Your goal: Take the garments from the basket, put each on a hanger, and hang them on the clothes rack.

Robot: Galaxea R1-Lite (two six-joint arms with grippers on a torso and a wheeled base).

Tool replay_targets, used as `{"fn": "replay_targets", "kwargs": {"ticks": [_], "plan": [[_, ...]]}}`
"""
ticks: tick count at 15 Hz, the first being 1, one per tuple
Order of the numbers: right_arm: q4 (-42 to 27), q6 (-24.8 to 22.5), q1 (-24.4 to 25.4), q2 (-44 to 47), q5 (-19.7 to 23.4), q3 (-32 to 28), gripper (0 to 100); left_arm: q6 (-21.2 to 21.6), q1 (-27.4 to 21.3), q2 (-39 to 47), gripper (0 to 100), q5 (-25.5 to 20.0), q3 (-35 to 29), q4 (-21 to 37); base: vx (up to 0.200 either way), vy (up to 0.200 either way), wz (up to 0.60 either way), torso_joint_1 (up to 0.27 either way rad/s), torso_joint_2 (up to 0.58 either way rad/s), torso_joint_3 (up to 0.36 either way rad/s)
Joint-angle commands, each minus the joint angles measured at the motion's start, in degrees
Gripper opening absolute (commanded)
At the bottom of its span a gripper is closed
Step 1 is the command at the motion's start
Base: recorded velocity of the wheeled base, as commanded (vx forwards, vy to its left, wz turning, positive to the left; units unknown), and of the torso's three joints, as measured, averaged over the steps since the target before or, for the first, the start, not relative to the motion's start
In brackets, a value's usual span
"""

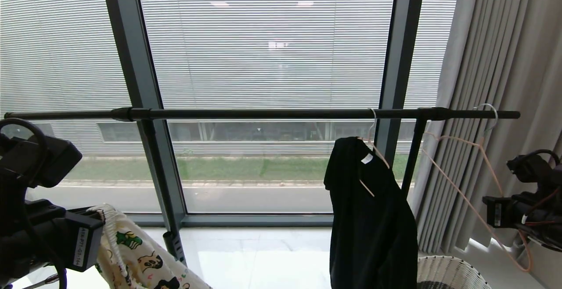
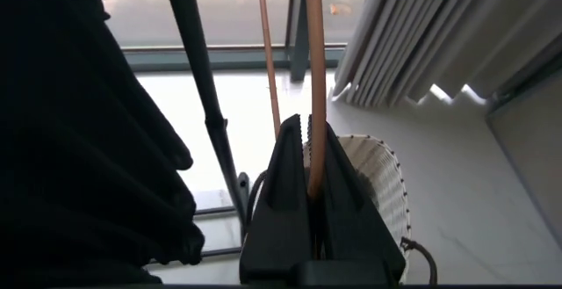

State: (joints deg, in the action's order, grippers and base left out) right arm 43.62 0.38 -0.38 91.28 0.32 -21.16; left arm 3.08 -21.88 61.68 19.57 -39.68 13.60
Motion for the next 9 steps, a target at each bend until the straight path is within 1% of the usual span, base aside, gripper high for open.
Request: {"fn": "replay_targets", "kwargs": {"ticks": [1,5,9], "plan": [[-0.02,-0.03,0.03,-2.07,0.03,0.51,0,-0.01,0.0,-0.69,0,0.03,0.13,0.02,-0.2,0.0,0.0,-0.007,0.01,0.007],[-0.02,-0.2,0.11,-4.27,0.03,3.41,0,-0.01,0.0,-0.69,0,0.03,0.22,0.02,-0.2,0.0,0.0,0.002,0.0,0.002],[-0.02,-0.47,0.29,-9.54,0.12,10.18,0,-0.01,0.0,-0.78,0,0.03,0.22,0.02,-0.2,0.0,0.0,0.002,0.0,0.002]]}}
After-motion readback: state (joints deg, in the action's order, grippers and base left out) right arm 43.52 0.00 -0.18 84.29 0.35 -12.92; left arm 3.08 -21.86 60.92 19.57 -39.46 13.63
